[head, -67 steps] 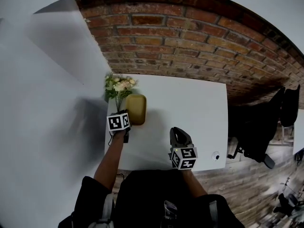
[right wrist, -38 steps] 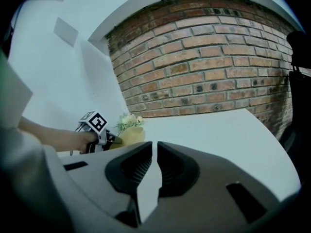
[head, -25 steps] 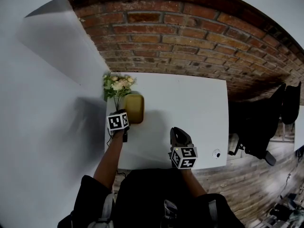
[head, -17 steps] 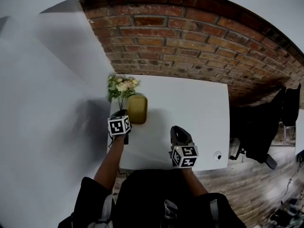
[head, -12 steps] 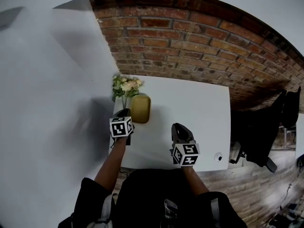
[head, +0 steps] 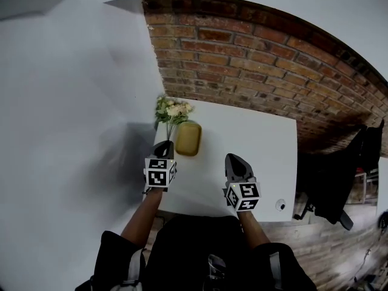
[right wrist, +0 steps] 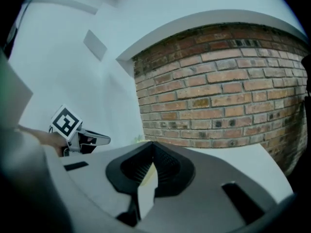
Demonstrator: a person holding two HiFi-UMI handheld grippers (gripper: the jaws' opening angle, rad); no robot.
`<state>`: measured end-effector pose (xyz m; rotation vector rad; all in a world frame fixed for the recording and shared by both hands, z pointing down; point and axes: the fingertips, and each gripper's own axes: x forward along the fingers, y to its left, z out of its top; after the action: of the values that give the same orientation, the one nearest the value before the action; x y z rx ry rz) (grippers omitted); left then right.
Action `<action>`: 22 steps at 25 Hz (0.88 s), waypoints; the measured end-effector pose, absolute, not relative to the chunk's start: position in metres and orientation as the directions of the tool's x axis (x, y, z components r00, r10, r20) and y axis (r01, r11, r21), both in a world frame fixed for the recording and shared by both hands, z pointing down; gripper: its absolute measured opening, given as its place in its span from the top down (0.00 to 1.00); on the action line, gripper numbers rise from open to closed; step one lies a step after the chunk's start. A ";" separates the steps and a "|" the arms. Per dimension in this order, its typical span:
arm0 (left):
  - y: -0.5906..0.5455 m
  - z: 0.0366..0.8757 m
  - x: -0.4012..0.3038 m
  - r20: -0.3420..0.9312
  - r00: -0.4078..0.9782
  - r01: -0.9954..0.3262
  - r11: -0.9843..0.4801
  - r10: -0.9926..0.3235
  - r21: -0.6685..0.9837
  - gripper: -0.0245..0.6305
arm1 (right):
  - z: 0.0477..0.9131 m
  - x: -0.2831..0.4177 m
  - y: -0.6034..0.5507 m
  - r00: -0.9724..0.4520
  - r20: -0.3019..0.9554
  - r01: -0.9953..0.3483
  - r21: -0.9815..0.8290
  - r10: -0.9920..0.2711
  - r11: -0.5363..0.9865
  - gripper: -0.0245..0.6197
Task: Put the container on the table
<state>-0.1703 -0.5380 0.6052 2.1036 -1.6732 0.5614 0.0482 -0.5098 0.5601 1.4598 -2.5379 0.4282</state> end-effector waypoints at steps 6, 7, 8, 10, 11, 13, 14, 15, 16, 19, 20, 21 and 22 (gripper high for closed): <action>-0.513 0.581 -0.180 0.491 0.185 -0.983 -0.163 -0.851 0.087 0.92 | 0.541 0.045 -0.504 -0.514 0.248 -0.858 -0.141 -0.821 0.494 0.93; -0.509 0.578 -0.182 0.482 0.183 -0.983 -0.159 -0.857 0.090 0.92 | 0.539 0.045 -0.503 -0.512 0.241 -0.859 -0.139 -0.825 0.493 0.93; -0.505 0.575 -0.183 0.475 0.182 -0.983 -0.157 -0.861 0.092 0.92 | 0.537 0.044 -0.502 -0.510 0.230 -0.860 -0.136 -0.829 0.492 0.93; -0.497 0.569 -0.184 0.464 0.183 -0.983 -0.156 -0.867 0.096 0.92 | 0.532 0.044 -0.499 -0.509 0.209 -0.861 -0.128 -0.835 0.493 0.93; -0.492 0.566 -0.184 0.457 0.184 -0.983 -0.157 -0.870 0.097 0.92 | 0.529 0.044 -0.497 -0.511 0.201 -0.860 -0.126 -0.836 0.495 0.93; -0.484 0.559 -0.184 0.445 0.183 -0.983 -0.163 -0.877 0.084 0.92 | 0.527 0.044 -0.493 -0.516 0.191 -0.856 -0.122 -0.835 0.502 0.93; -0.480 0.555 -0.184 0.437 0.182 -0.983 -0.165 -0.881 0.077 0.92 | 0.526 0.043 -0.491 -0.520 0.188 -0.854 -0.120 -0.833 0.506 0.93; -0.476 0.551 -0.184 0.426 0.182 -0.983 -0.168 -0.886 0.069 0.92 | 0.526 0.042 -0.489 -0.524 0.188 -0.852 -0.117 -0.831 0.510 0.93; -0.473 0.547 -0.184 0.413 0.181 -0.983 -0.171 -0.893 0.060 0.92 | 0.527 0.040 -0.488 -0.527 0.188 -0.850 -0.115 -0.828 0.515 0.93; -0.466 0.537 -0.185 0.374 0.174 -0.983 -0.180 -0.911 0.018 0.92 | 0.529 0.036 -0.483 -0.538 0.188 -0.843 -0.111 -0.822 0.526 0.93; -0.463 0.534 -0.185 0.364 0.173 -0.983 -0.183 -0.915 0.008 0.92 | 0.530 0.035 -0.482 -0.540 0.188 -0.841 -0.111 -0.820 0.529 0.93; -0.461 0.533 -0.184 0.356 0.175 -0.982 -0.187 -0.918 0.002 0.92 | 0.530 0.034 -0.481 -0.542 0.188 -0.840 -0.111 -0.819 0.531 0.93; -0.459 0.532 -0.184 0.349 0.180 -0.981 -0.192 -0.920 -0.001 0.92 | 0.531 0.032 -0.480 -0.544 0.188 -0.839 -0.111 -0.818 0.533 0.93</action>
<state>-0.1837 -0.4593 0.5319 2.2300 -1.8362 0.4030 0.0325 -0.4802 0.5307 1.4379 -2.6499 0.2858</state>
